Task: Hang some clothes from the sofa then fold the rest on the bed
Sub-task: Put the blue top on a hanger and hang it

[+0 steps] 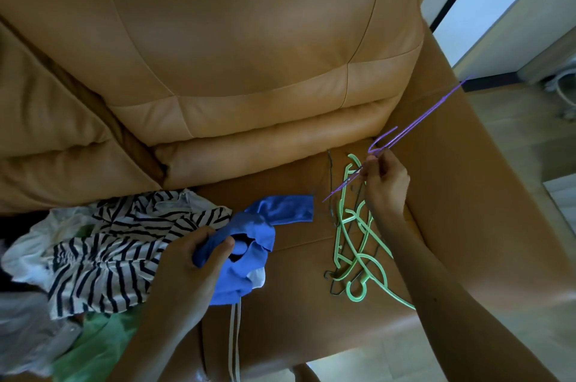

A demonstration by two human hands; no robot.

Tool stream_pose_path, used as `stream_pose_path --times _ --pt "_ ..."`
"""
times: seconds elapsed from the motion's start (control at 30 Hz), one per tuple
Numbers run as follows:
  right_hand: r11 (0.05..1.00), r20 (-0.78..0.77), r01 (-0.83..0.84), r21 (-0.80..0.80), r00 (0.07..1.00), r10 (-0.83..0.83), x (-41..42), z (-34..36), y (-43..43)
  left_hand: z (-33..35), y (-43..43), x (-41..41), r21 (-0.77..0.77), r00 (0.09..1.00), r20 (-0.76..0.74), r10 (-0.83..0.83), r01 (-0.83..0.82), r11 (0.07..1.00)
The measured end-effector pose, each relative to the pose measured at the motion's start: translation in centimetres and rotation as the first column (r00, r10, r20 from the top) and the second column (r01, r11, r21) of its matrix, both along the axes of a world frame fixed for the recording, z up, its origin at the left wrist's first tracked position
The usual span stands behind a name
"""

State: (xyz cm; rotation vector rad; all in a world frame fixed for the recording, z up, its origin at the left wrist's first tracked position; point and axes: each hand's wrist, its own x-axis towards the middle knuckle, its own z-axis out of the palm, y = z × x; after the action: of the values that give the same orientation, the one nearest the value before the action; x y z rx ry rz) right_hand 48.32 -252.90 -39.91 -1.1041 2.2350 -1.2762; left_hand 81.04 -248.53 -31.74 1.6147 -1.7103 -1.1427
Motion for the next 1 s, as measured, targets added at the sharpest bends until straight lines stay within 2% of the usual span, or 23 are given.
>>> stream_pose_path --times 0.2,0.37,0.47,0.6,0.67,0.77,0.93,1.0 --pt "0.984 -0.062 -0.040 -0.171 0.998 0.030 -1.4 5.0 -0.2 2.7 0.3 -0.2 -0.014 0.999 0.041 0.031 -0.031 0.999" --pt "0.939 0.082 -0.256 -0.230 0.956 0.281 -1.2 10.5 -0.2 7.1 -1.1 0.3 -0.069 0.997 0.029 0.077 -0.075 0.995" --pt "0.879 0.261 -0.383 -0.286 0.851 0.455 0.7 13.9 -0.4 10.1 -2.1 1.1 -0.057 0.995 0.029 0.095 -0.094 0.994" --pt "0.891 0.442 -0.374 -0.259 0.774 0.453 4.6 18.2 -0.9 13.9 -4.0 2.3 0.012 0.992 -0.049 0.118 -0.117 0.993" --pt "0.899 0.446 -0.368 -0.237 0.781 0.437 6.6 20.5 -1.1 16.6 -4.5 2.9 -0.006 0.982 -0.117 0.151 -0.152 0.988" --pt "0.887 0.416 -0.383 -0.260 0.784 0.461 9.0 24.3 -1.8 20.5 -4.8 4.0 -0.100 0.986 -0.123 0.110 -0.123 0.987" --pt "0.811 0.523 -0.421 -0.406 0.621 0.584 12.4 30.6 -3.9 27.1 -6.1 5.6 -0.243 0.998 -0.047 -0.049 0.036 0.969" --pt "0.780 0.590 -0.408 -0.474 0.511 0.625 13.8 33.5 -4.2 29.6 -6.8 6.4 -0.288 0.997 -0.013 -0.077 0.070 0.955"
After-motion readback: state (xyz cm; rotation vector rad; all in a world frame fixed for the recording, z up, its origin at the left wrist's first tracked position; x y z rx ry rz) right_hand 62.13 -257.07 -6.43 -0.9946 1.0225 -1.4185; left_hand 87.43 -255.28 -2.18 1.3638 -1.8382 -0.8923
